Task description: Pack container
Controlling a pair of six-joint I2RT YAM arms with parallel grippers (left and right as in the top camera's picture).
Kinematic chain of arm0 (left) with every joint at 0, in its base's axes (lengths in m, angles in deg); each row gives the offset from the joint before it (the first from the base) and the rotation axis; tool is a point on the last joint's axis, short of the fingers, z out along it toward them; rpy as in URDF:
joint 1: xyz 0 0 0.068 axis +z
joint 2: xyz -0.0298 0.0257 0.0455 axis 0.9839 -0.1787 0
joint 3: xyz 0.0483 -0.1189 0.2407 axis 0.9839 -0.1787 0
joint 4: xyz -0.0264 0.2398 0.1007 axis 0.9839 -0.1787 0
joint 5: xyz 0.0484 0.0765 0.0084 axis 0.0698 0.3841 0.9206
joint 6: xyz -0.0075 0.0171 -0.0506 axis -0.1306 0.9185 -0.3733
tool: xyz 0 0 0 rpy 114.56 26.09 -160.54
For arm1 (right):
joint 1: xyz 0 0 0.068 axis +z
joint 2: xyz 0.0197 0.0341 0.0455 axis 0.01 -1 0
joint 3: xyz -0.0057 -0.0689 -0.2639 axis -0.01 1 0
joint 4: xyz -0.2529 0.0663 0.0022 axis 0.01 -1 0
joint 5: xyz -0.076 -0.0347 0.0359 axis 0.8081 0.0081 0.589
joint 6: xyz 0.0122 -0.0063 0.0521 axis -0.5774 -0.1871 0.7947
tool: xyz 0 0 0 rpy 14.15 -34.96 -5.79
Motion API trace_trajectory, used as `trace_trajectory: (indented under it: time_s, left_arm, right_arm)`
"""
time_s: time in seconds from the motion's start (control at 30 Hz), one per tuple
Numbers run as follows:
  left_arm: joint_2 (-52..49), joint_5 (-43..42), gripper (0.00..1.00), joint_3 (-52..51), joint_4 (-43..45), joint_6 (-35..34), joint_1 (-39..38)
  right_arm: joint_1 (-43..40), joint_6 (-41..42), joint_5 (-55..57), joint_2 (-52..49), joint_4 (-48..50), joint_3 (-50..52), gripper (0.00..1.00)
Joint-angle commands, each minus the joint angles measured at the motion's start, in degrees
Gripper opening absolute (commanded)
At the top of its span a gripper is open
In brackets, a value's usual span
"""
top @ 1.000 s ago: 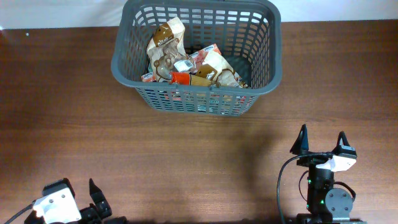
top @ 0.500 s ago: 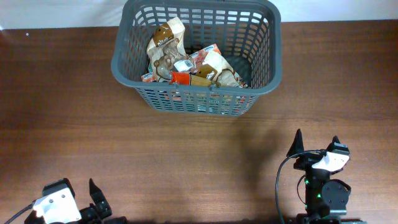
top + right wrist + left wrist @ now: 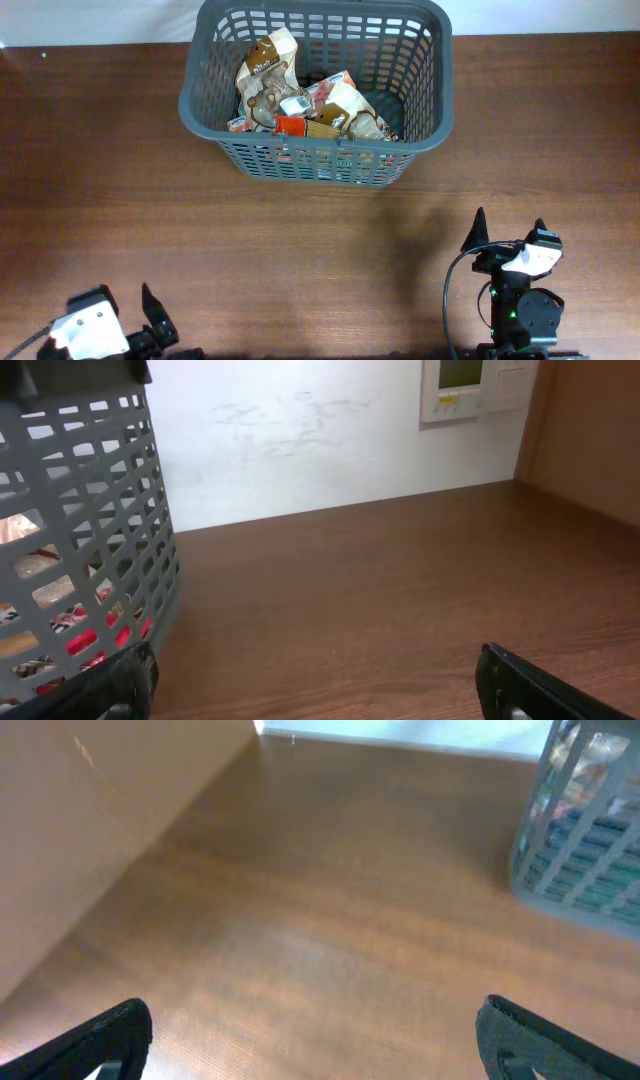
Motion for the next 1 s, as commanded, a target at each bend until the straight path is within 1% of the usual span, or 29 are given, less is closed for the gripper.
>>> trace_trajectory:
  time_s: [0.0, 0.07, 0.1, 0.2, 0.27, 0.3, 0.4, 0.43, 0.47, 0.57, 0.63, 0.67, 0.77, 0.83, 0.97]
  left_arm:
    - [0.48, -4.59, 0.99, -1.11, 7.37, -0.59, -0.96]
    - [0.5, -7.93, 0.99, -2.97, 14.47, -0.59, -1.6]
    - [0.74, -10.12, 0.99, -5.01, 20.31, -0.59, -2.29]
    - [2.62, -12.87, 0.99, -10.64, 31.19, -0.61, -3.78]
    - [5.05, -14.14, 0.99, -15.8, 37.2, -0.72, -4.37]
    - [7.34, -14.64, 0.99, -19.98, 40.48, -1.95, -4.35]
    - [12.09, -14.71, 0.99, -27.78, 44.17, -5.16, -4.35]
    - [14.78, -15.21, 0.99, -32.3, 46.1, -6.6, -4.35]
    - [15.82, -15.65, 0.99, -34.16, 47.04, -6.78, -4.35]
    - [15.93, -18.64, 0.99, -40.5, 53.53, -6.93, -4.52]
    - [15.91, -19.08, 0.99, -43.91, 58.4, -7.04, -4.76]
    - [15.91, -19.15, 0.99, -46.27, 61.99, -7.5, -5.07]
    - [15.91, -18.97, 0.99, -51.32, 68.57, -9.66, -5.2]
    - [15.91, -18.95, 0.99, -54.01, 70.99, -9.99, -5.2]
    - [15.91, -18.95, 0.99, -56.98, 71.65, -9.97, -5.2]
  right_arm:
    - [-0.33, 0.11, 0.7, 0.17, -0.48, 0.26, 0.99]
    - [-0.33, 0.11, 0.7, 0.17, -0.46, 0.26, 0.99]
    - [-0.33, 0.11, 0.7, 0.17, -0.48, 0.26, 0.99]
    - [-0.33, 0.11, 0.7, 0.17, -0.48, 0.26, 0.99]
    - [-0.33, 0.11, 0.7, 0.17, -0.48, 0.26, 0.99]
    - [-0.33, 0.11, 0.7, 0.17, -0.48, 0.26, 0.99]
    - [-0.33, 0.11, 0.7, 0.17, -0.48, 0.26, 0.99]
    - [-0.33, 0.11, 0.7, 0.17, -0.48, 0.26, 0.99]
    - [-0.33, 0.11, 0.7, 0.17, -0.48, 0.26, 0.99]
    - [-0.33, 0.11, 0.7, 0.17, -0.48, 0.26, 0.99]
    - [-0.33, 0.11, 0.7, 0.17, -0.48, 0.26, 0.99]
    - [-0.33, 0.11, 0.7, 0.17, -0.48, 0.26, 0.99]
    - [-0.33, 0.11, 0.7, 0.17, -0.46, 0.26, 0.99]
    - [-0.33, 0.11, 0.7, 0.17, -0.48, 0.26, 0.99]
    - [-0.33, 0.11, 0.7, 0.17, -0.48, 0.26, 0.99]
